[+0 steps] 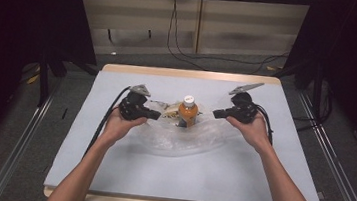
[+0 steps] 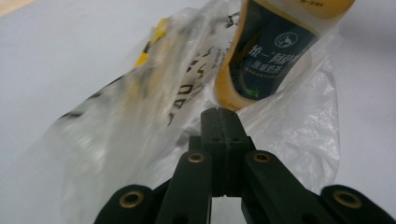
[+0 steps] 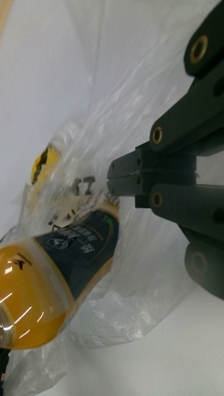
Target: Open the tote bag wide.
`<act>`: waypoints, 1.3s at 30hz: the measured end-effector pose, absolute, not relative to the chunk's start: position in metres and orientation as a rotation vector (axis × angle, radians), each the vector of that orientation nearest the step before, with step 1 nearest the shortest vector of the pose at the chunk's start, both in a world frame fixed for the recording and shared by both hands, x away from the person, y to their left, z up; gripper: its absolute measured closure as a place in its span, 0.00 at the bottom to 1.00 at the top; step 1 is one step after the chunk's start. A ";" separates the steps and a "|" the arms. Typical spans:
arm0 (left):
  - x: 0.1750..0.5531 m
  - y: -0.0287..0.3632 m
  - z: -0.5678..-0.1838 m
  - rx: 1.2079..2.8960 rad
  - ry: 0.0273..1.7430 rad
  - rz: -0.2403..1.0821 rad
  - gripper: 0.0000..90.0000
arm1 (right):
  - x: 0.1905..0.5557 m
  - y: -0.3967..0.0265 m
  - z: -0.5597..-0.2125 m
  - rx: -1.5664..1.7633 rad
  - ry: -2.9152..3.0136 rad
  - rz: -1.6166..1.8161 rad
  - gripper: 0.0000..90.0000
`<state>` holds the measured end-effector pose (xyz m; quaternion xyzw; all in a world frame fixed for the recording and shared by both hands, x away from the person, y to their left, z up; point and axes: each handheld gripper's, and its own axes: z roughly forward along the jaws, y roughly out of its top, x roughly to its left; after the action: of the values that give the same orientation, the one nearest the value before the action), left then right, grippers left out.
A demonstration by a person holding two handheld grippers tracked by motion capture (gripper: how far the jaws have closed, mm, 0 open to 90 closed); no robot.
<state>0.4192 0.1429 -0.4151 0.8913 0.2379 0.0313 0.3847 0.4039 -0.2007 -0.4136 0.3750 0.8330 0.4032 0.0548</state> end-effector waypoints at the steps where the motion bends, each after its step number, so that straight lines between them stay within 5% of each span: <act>1: 0.420 0.138 -0.415 2.287 0.596 0.072 1.00 | 0.407 -0.195 -0.414 1.135 2.545 1.206 1.00; 20: 0.431 0.086 -0.458 2.504 0.581 -0.073 1.00 | 0.474 -0.131 -0.460 1.252 2.907 0.870 1.00; 39: 0.317 0.050 -0.459 2.599 0.202 -0.100 1.00 | 0.508 -0.118 -0.466 1.332 2.767 0.781 1.00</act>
<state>0.3174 0.0498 -0.4593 0.9611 0.0747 -0.0369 0.2634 0.5082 -0.1176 -0.4661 0.4202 0.8732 0.2465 -0.0136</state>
